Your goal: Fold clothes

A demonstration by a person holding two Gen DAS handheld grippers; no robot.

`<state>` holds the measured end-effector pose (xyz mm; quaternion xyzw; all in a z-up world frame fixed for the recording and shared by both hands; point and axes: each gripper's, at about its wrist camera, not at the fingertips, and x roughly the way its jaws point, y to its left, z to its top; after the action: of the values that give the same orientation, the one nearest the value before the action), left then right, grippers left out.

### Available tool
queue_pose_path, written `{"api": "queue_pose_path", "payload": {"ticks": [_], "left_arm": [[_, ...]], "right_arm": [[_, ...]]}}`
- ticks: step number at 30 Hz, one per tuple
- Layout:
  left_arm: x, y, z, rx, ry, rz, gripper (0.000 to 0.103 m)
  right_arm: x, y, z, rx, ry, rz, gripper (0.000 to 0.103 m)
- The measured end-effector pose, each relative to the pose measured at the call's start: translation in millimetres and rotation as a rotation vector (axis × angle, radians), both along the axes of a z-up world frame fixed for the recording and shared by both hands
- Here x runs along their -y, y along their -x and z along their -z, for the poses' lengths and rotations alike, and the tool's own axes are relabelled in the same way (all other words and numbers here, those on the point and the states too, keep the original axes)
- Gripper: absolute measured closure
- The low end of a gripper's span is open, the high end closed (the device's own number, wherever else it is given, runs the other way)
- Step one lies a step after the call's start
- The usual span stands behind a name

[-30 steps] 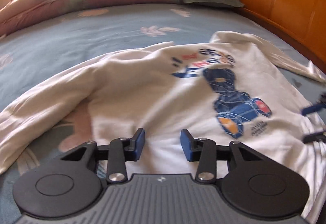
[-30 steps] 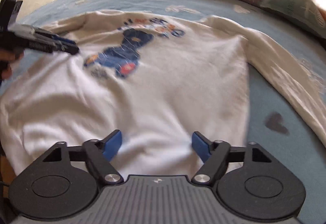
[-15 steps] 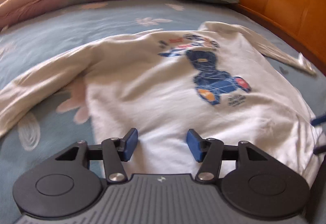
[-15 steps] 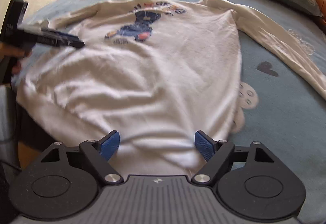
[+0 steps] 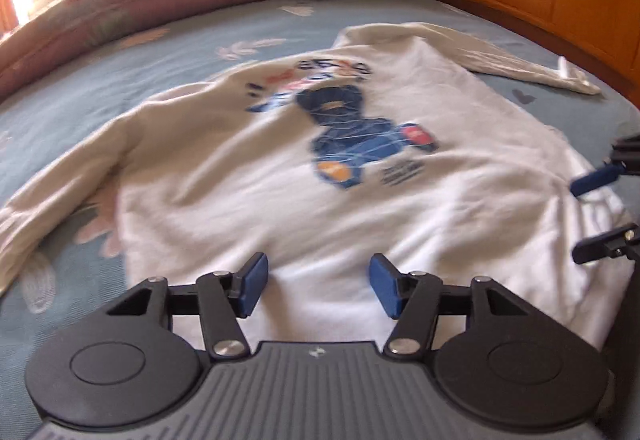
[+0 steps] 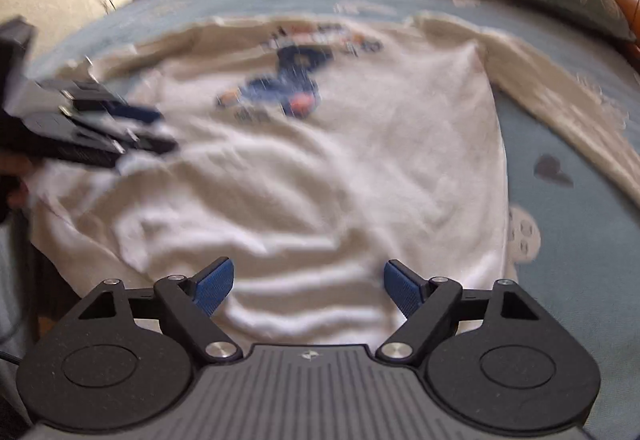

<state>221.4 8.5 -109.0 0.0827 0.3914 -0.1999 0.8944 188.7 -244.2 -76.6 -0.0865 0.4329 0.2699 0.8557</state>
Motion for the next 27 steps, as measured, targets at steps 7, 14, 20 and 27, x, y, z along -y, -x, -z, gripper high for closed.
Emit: {"api": "queue_pose_path", "payload": {"ticks": [7,14,20,27], "left_arm": [[-22,13,-18,-0.02,0.05,-0.037,0.039],[13,33,-2,-0.02,-0.02,0.048,0.033],[-14,51,-7,-0.049,-0.054,-0.01,0.022],[-11,33,-31,0.01,0.085,-0.016,0.022]], "right_arm": [[8,18,11,0.019,-0.016,0.012,0.0],[5,17,12,0.03,-0.018,0.051,0.0],[7,24,13,0.071,-0.03,0.061,0.0],[-25,11,-14,0.109,-0.006,-0.012,0.0]]}}
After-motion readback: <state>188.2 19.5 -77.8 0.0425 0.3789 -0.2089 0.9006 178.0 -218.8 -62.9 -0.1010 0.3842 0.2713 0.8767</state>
